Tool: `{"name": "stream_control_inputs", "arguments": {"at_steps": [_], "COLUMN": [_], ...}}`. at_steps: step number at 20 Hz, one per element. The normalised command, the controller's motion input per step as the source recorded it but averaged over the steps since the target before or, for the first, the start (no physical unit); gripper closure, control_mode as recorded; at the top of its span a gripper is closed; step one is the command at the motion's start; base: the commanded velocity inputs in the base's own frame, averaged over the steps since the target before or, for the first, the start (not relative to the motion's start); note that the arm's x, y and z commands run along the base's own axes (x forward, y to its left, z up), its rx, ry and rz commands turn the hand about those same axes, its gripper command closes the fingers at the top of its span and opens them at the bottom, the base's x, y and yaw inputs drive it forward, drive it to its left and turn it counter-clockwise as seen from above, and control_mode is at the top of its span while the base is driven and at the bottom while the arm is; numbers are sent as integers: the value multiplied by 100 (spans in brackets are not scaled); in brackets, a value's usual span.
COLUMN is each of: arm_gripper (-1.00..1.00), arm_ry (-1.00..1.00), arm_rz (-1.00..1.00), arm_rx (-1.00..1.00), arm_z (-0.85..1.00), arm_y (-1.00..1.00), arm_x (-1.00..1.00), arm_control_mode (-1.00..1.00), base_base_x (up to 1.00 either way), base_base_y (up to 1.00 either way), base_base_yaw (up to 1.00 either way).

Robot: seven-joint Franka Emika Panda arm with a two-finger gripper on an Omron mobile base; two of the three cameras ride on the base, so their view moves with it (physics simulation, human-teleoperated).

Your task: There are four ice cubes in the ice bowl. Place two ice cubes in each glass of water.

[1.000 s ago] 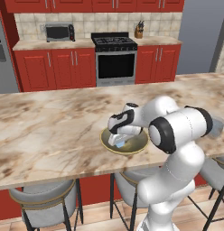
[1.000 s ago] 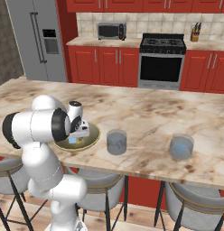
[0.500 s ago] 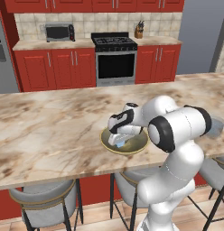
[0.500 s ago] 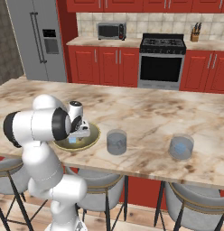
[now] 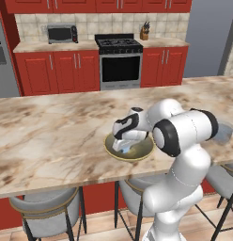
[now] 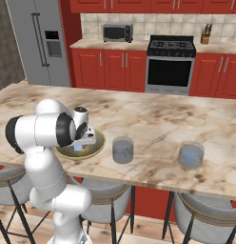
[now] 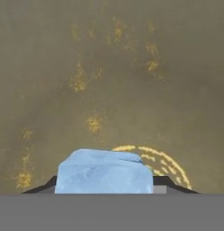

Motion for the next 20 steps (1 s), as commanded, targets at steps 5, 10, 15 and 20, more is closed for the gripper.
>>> {"name": "stream_control_inputs", "arguments": {"at_steps": [5, 10, 15, 20], "arm_gripper": [100, 100, 100, 100], "arm_ry": [0, 0, 0, 1], "arm_rz": [0, 0, -4, -19], "arm_rx": [0, 0, 1, 1], "arm_z": [2, 42, 78, 92], "arm_y": [11, 2, 0, -9], "arm_x": [-42, -57, -50, -32], "arm_control_mode": [-100, -100, -100, -100], "base_base_x": [0, 0, 0, 0], "base_base_y": [0, 0, 0, 0], "base_base_yaw": [0, 0, 0, 0]}}
